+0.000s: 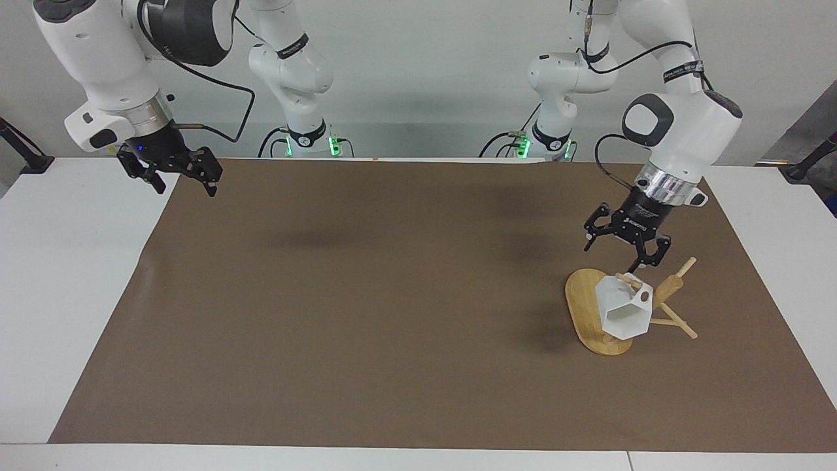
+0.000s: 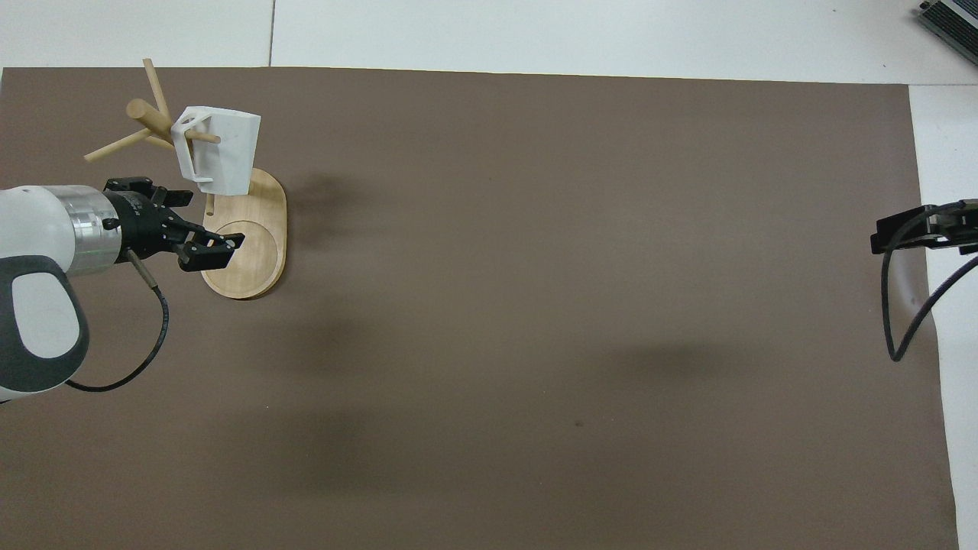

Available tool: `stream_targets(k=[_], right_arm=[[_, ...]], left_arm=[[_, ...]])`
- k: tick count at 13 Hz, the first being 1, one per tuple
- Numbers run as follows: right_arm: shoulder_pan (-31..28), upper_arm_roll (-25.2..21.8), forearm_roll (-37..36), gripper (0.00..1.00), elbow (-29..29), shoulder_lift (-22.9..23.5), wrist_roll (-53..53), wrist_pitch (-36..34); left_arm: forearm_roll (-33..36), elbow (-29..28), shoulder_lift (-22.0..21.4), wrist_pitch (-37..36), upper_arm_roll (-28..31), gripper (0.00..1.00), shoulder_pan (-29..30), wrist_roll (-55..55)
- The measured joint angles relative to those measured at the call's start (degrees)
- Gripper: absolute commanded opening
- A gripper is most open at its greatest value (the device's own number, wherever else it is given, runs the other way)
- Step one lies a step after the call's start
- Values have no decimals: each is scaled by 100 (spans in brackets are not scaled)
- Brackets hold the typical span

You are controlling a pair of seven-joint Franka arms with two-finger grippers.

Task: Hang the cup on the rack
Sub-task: 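Open the left gripper and release the cup on the peg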

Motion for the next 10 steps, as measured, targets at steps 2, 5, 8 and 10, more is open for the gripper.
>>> stream_targets(k=[2, 5, 8, 10], right_arm=[[0, 0, 0, 100, 0, 0, 0, 0], [0, 0, 0, 100, 0, 0, 0, 0], [0, 0, 0, 100, 0, 0, 0, 0], [0, 0, 0, 100, 0, 0, 0, 0]], left_arm=[[185, 61, -239, -554, -8, 100, 0, 1085], [429, 198, -479, -1232, -13, 100, 0, 2877], [578, 690, -488, -2234, -10, 100, 1, 4961], [733, 970, -485, -2687, 2, 100, 4, 6158]])
